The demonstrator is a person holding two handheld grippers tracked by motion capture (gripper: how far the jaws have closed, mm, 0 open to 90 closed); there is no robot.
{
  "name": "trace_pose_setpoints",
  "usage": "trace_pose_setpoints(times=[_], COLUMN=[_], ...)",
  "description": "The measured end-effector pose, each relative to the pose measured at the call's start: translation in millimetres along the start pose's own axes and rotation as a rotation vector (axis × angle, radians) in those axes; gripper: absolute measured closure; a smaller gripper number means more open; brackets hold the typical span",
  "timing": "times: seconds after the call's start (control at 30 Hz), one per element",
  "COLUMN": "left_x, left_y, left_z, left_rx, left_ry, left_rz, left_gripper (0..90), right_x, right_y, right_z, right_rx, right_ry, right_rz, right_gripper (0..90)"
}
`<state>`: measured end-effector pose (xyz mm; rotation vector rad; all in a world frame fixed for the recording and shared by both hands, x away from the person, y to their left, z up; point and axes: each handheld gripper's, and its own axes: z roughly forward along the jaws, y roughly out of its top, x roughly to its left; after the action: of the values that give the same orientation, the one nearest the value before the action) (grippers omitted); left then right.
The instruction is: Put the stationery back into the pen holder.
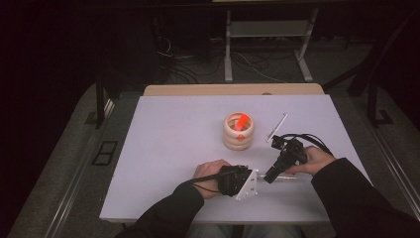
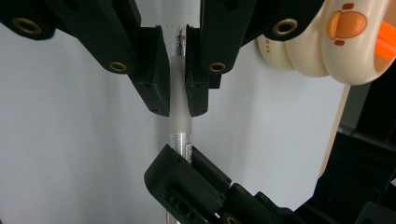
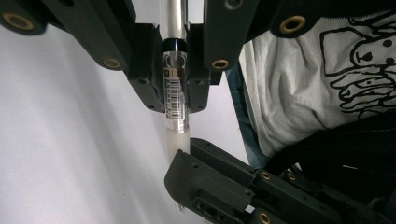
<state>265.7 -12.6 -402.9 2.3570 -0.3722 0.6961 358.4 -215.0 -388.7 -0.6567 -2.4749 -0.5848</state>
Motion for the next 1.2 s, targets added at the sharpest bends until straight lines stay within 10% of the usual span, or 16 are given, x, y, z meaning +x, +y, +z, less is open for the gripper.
trace_pose_setpoints(times=[0.33,0.43,0.6,1.2], left_x=[1.2,0.7,7.8,28.2], left_y=[-0.6,-2.2,-6.2,-30.7], left_z=[-1.6,-0.2,-6.8,-30.6], left_rx=[-0.02,-0.056,0.002,-0.067], left_ry=[-0.004,-0.005,-0.013,0.008], left_rz=[0.004,-0.053,-0.032,-0.384], left_gripper=[78.1,73.2,66.5,38.2], right_x=[2.3,3.5,6.0,10.4], right_y=[-1.3,-2.1,-4.2,-9.4], right_z=[-1.9,-2.9,-6.6,-22.4], right_rx=[-0.001,-0.002,-0.025,-0.162], right_ry=[0.0,-0.001,-0.008,-0.044], right_rz=[-0.02,-0.02,-0.026,-0.023], right_gripper=[78.6,78.7,78.7,78.5])
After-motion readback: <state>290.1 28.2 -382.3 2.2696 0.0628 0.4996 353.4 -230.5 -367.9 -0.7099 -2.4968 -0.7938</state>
